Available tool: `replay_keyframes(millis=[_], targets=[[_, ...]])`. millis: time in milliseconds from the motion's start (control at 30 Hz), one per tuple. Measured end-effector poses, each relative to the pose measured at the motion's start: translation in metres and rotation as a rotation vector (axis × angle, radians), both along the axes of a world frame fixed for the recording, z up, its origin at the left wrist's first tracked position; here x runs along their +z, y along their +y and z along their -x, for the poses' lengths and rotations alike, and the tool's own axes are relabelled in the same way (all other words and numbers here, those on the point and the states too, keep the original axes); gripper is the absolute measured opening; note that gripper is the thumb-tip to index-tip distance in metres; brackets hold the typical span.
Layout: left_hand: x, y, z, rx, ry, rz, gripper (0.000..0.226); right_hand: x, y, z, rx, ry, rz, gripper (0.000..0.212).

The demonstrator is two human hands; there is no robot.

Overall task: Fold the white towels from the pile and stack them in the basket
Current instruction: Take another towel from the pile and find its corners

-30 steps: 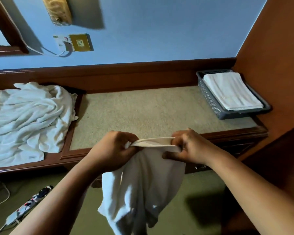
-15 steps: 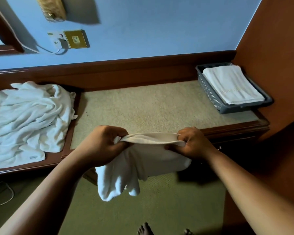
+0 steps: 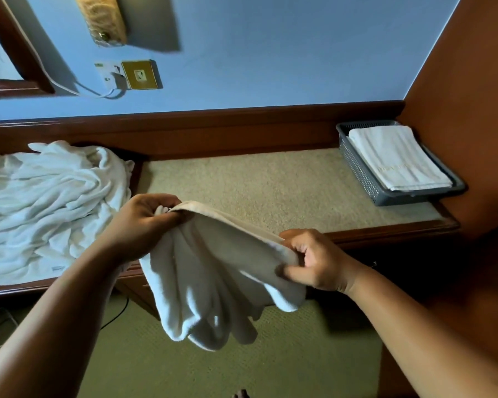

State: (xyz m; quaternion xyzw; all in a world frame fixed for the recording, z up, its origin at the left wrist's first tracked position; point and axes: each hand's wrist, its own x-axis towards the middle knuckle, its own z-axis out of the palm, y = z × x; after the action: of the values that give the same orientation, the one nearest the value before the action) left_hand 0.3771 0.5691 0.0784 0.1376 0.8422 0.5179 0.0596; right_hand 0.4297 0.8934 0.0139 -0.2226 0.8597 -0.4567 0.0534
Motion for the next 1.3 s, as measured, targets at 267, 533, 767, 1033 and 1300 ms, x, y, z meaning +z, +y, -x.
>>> replay_keyframes(millis=[267,533,767,1033,1300], targets=[[0.005,0.020,-0.006,0.008,0.087,0.117,0.040,-0.030,0.004,0.001,-0.197,0.104,-0.019,0.060],[0.001,0.005,0.003,-0.013,0.054,0.125,0.044,-0.011,0.001,-0.015,-0.279,0.165,0.217,0.053],[-0.027,0.011,0.014,0.098,0.275,0.438,0.033,-0.014,0.019,0.007,-0.654,0.408,-0.048,0.018],[-0.060,-0.085,0.036,0.212,0.044,0.645,0.042,-0.048,0.143,0.039,-0.911,-0.147,-0.695,0.024],[-0.127,-0.104,-0.003,0.639,-0.107,0.387,0.022,-0.078,0.134,0.006,-1.344,-0.314,-0.223,0.023]])
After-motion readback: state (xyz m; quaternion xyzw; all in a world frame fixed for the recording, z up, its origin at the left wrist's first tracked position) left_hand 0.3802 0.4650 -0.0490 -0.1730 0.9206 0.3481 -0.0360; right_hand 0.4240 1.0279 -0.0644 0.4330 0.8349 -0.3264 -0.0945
